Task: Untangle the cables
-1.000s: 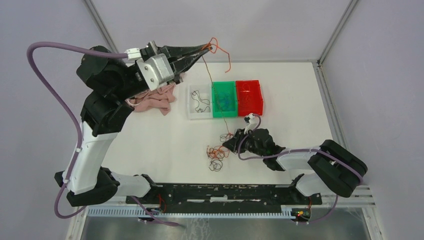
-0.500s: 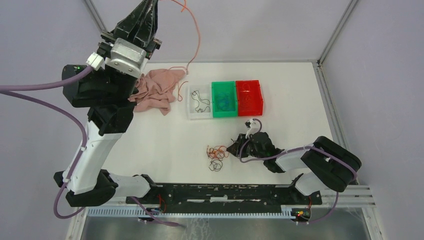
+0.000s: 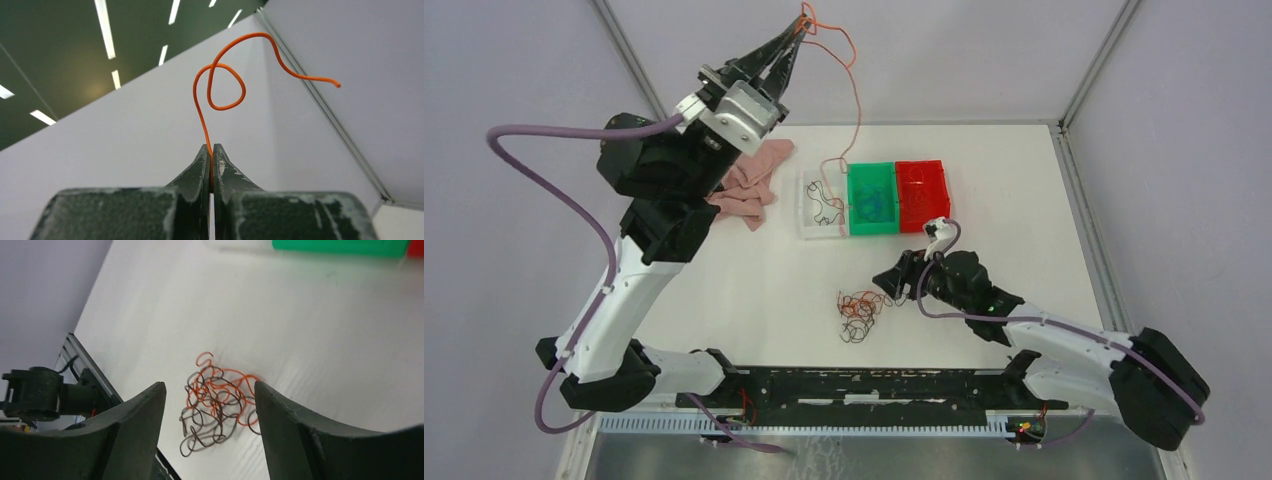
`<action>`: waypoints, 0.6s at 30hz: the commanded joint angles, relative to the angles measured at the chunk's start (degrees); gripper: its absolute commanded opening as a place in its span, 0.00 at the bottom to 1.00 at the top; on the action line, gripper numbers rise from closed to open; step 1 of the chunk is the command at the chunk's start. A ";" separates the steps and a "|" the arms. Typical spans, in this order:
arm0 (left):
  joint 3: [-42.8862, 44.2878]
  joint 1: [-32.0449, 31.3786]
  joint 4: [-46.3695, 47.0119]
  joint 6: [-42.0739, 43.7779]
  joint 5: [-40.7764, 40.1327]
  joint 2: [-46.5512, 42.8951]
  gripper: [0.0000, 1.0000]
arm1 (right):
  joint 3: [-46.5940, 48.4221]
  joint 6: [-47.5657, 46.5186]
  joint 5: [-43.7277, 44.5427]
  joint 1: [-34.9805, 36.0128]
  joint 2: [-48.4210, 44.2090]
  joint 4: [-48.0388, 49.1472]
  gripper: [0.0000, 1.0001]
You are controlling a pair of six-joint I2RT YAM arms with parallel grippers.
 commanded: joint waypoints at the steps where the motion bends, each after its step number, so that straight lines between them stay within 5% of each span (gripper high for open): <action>1: -2.87 -0.18 -1.71 -4.03 1.37 0.53 0.03 | 6.64 -7.29 6.03 0.05 -9.90 -15.39 0.73; 9: -3.66 -0.95 -1.48 -7.83 1.48 5.64 0.03 | 11.77 -10.42 15.70 -0.09 -19.35 -23.88 0.75; 18: 2.64 -2.20 -1.28 -9.43 1.35 16.47 0.03 | 15.64 -11.92 30.27 -1.32 -18.20 -23.41 0.74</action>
